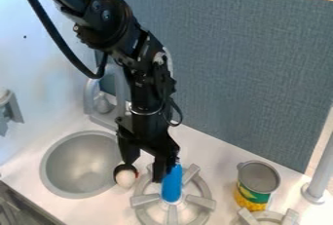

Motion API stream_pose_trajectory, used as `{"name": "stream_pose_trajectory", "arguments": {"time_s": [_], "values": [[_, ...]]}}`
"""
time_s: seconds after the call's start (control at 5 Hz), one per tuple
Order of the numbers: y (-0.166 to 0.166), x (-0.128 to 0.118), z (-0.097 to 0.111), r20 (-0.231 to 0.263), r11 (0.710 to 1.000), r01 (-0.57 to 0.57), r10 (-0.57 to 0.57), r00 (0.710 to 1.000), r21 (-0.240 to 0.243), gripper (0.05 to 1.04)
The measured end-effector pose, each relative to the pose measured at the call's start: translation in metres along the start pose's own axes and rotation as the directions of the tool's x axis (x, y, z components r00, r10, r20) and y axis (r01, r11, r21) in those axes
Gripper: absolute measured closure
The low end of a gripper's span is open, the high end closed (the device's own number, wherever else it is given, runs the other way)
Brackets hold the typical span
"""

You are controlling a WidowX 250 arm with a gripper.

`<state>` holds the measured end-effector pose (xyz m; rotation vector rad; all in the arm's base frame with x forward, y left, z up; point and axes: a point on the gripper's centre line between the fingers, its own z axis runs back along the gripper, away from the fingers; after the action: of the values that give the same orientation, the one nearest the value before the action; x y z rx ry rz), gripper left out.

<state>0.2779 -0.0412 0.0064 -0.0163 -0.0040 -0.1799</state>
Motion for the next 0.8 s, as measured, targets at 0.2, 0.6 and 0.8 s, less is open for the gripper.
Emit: {"name": "stream_pose_trajectory", "arguments": {"time_s": [0.2, 0.6, 0.8], "values": [[0.000, -0.005, -0.007, -0.029, 1.000, -0.004, 0.004, 1.000, -0.001, 0.083], [0.003, 0.006, 0.007, 0.041, 0.999, 0.026, -0.027, 0.999, 0.022, 0.083], [0.004, 0.018, 0.016, 0.059, 0.999, 0.050, -0.051, 0.997, 0.022, 0.083]]}}
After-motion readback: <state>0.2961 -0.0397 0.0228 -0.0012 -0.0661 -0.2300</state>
